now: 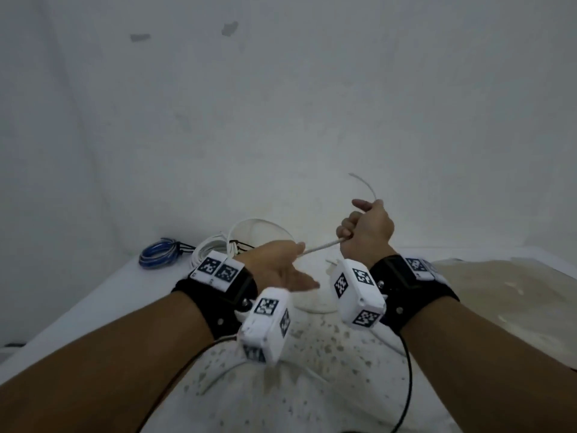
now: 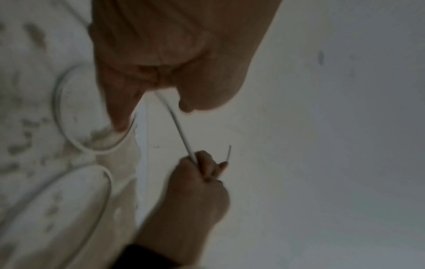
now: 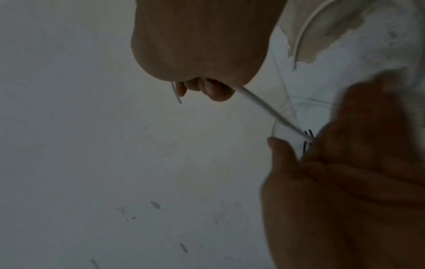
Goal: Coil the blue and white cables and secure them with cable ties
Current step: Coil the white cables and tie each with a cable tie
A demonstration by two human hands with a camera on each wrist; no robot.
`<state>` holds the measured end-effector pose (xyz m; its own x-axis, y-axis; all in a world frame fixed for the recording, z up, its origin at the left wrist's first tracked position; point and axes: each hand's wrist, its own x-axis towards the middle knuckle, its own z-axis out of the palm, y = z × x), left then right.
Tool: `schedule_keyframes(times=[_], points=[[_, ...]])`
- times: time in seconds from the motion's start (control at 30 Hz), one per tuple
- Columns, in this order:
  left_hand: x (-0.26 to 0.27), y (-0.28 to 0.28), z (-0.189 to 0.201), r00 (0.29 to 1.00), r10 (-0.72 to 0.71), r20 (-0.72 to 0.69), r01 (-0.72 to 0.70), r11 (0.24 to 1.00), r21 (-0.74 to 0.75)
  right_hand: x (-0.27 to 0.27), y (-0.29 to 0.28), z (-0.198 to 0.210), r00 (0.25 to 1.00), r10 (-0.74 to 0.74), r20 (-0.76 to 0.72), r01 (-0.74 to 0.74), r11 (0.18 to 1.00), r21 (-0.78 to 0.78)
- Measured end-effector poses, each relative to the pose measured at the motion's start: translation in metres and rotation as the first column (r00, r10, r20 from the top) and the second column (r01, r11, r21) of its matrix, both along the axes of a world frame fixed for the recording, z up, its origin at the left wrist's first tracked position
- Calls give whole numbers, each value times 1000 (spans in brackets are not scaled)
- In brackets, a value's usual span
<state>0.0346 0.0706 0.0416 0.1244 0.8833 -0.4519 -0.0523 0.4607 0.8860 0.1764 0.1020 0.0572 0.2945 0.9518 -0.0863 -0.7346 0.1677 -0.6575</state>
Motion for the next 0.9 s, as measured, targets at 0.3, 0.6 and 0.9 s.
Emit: schedule_keyframes(times=[0.3,0.6,0.9], points=[[-44,14,18,842,433,-321,-267,853,448,18,-24,-42,807,214,551,-203,976,-81],[-34,-6,30,568,235,-788,555,597,579,-12,-35,-20,646,185,740,-434,887,157],[-43,-1,15,810,204,-550,295,669,682,-20,-17,-39,661,87,745,-218,973,79]])
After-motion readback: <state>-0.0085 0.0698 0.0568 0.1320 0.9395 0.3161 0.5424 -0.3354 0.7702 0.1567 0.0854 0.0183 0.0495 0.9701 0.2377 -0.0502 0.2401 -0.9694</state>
